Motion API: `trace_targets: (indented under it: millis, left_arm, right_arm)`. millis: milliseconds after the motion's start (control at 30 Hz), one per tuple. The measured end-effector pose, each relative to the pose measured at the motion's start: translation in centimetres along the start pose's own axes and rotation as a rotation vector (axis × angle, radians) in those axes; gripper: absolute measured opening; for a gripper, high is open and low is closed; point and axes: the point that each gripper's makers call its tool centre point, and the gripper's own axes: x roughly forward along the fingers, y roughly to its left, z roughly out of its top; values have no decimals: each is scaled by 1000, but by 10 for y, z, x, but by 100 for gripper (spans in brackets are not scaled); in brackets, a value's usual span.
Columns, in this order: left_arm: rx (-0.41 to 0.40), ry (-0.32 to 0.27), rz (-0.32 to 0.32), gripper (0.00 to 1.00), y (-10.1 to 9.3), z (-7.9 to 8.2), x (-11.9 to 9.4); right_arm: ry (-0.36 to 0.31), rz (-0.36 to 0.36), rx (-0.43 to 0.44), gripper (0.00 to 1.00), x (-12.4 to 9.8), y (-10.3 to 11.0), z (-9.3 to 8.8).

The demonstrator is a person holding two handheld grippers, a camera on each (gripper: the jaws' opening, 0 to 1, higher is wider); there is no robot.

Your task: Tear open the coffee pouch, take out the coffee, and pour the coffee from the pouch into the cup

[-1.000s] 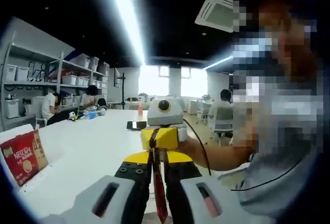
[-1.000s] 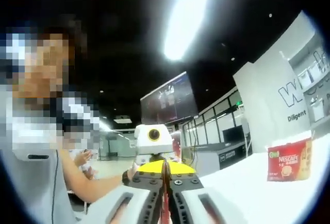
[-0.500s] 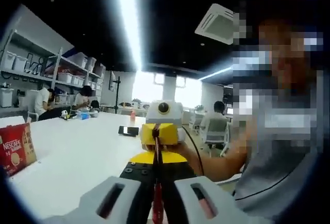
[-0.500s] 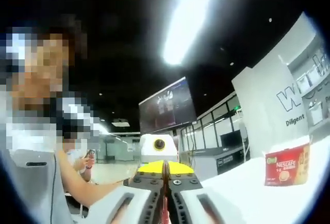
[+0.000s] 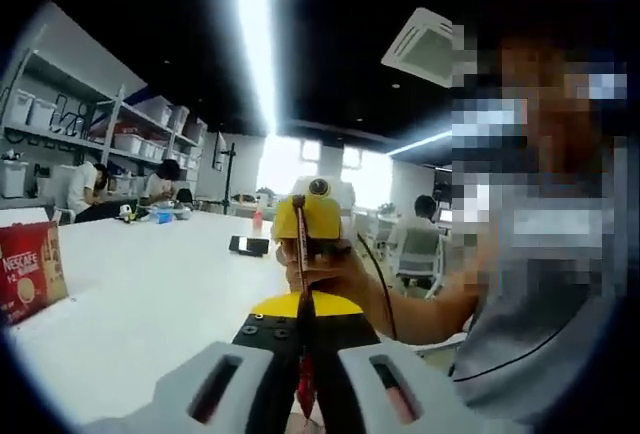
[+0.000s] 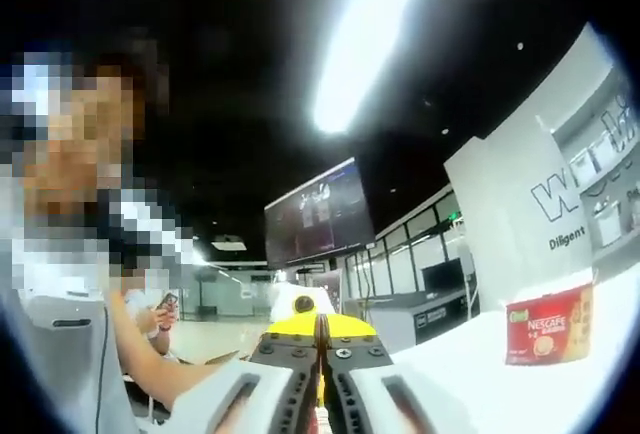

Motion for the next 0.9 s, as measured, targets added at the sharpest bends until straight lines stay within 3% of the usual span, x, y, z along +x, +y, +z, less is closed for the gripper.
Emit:
trace_targets:
  millis: [233, 300, 433, 567, 733, 900]
  left_arm:
    - [58, 42, 33, 4, 1, -10, -5]
    - [61, 47, 36, 4, 0, -9, -6]
    - [79, 84, 49, 4, 2, -14, -6]
    - [84, 86, 50, 4, 1, -14, -5]
    - [92, 95, 49, 4, 1, -15, -1]
    - [89, 101, 43, 5, -2, -15, 1]
  right_arm:
    - [-21, -4, 17, 0, -4, 2, -5]
    - [-76, 58, 69, 2, -4, 11, -2]
    - [-67, 28, 88, 12, -8, 5, -12]
    - [-67, 29, 92, 14, -10, 8, -16]
    - [-82, 12, 82, 3, -14, 8, -12]
    - [-75, 8, 65, 2, -17, 9, -10]
